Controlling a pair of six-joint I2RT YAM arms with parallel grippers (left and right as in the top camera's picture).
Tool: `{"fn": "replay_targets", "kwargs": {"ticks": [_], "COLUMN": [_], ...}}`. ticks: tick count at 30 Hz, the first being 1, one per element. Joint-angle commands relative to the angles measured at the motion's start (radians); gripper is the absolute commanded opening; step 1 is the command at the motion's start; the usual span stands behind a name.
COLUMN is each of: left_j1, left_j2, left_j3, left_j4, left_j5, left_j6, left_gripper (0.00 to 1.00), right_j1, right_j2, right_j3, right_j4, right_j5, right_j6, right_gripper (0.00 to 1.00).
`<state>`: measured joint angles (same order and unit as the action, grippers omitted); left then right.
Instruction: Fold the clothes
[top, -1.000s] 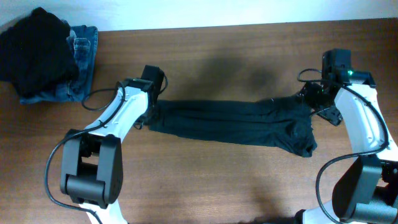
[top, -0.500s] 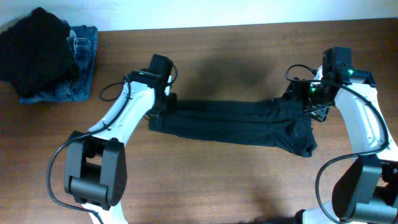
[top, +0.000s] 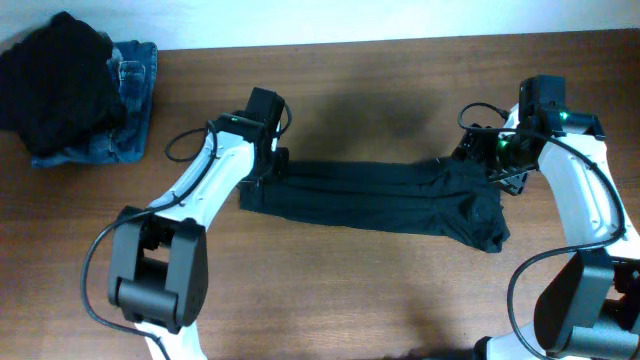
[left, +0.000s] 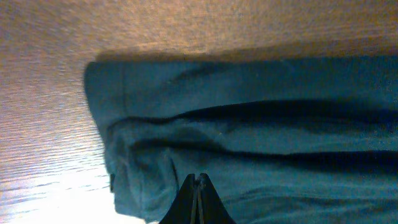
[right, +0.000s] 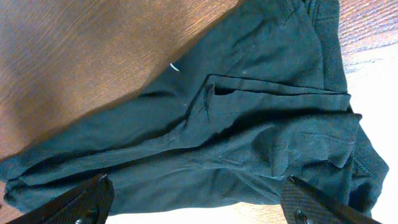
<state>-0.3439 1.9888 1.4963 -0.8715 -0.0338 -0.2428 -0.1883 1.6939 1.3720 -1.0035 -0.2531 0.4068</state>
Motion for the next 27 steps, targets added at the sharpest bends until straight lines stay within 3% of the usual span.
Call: {"fn": "replay_targets", "kwargs": {"ticks": [1, 20, 27], "left_j1": [0.0, 0.0, 0.0], "left_j2": [0.046, 0.147, 0.147], "left_j3": [0.015, 0.01, 0.01], "left_j4": [0.003, -0.023, -0.058], "left_j5": [0.02, 0.034, -0.145], "left_j6": [0.013, 0.032, 0.031], "left_gripper": [0.01, 0.02, 0.02], "right_j1": [-0.001, -0.001, -0.001], "right_j2": [0.004, 0.005, 0.022], "right_j3": [0.0, -0.047, -0.056], "right_j4": [-0.003, 0.01, 0.013], "right_j5": [-0.006, -0.006, -0.005], "right_j6": [-0.01, -0.01, -0.01], "right_gripper": [0.91, 0.91, 0.91]}}
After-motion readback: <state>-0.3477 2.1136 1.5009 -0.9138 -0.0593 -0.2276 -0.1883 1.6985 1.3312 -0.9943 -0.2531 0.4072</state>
